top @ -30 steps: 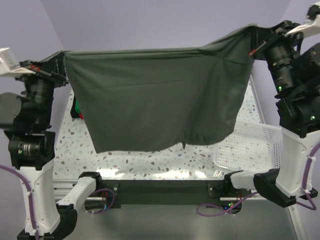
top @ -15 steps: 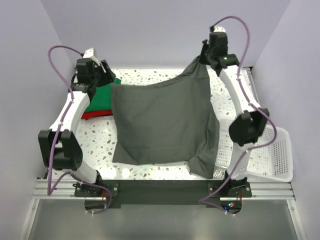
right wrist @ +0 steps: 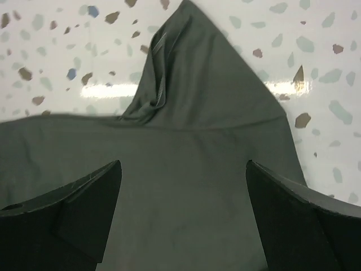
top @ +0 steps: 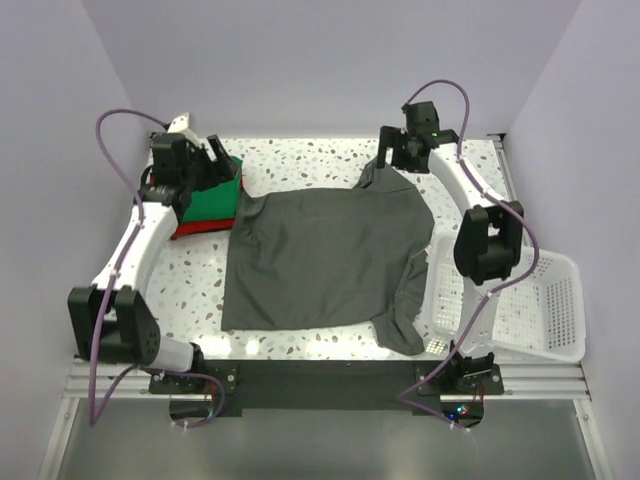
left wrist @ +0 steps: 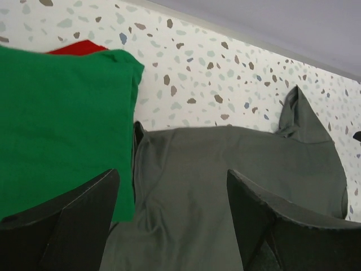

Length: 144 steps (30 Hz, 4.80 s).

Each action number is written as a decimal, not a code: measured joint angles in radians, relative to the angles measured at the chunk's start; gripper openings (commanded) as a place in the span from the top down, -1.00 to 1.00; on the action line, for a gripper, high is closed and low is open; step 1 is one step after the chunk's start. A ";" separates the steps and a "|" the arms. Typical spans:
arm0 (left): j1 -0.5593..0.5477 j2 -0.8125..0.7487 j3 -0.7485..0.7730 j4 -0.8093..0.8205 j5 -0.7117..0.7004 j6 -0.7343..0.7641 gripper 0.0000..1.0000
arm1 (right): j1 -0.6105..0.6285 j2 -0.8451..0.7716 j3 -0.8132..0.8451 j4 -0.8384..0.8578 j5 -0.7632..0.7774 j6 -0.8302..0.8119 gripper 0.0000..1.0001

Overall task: Fold and stack the t-shirts
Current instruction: Flatten the tshirt out

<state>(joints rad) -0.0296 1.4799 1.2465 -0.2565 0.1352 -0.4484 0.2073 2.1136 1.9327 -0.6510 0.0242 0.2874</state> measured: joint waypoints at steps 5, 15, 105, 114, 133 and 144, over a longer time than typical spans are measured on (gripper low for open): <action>-0.101 -0.189 -0.198 -0.023 -0.024 -0.050 -0.64 | 0.045 -0.243 -0.210 0.016 -0.041 0.002 -0.89; -0.240 -0.137 -0.434 -0.041 0.003 -0.154 -0.65 | 0.169 -0.472 -0.705 0.039 -0.130 0.101 -0.88; -0.030 -0.068 -0.579 -0.083 -0.210 -0.221 0.36 | 0.099 -0.420 -0.575 -0.217 -0.244 0.085 -0.79; -0.029 -0.041 -0.578 -0.028 -0.195 -0.212 0.83 | 0.190 -0.570 -0.779 -0.281 -0.159 0.076 -0.76; 0.011 -0.039 -0.560 -0.079 -0.154 -0.161 1.00 | 0.226 -0.692 -1.012 -0.269 -0.128 0.090 -0.30; 0.063 -0.087 -0.552 -0.126 -0.143 -0.137 1.00 | 0.240 -0.652 -1.071 -0.203 -0.140 0.098 -0.20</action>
<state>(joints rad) 0.0338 1.3926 0.6941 -0.3828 -0.0082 -0.5854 0.4473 1.4616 0.8619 -0.8539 -0.1154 0.3855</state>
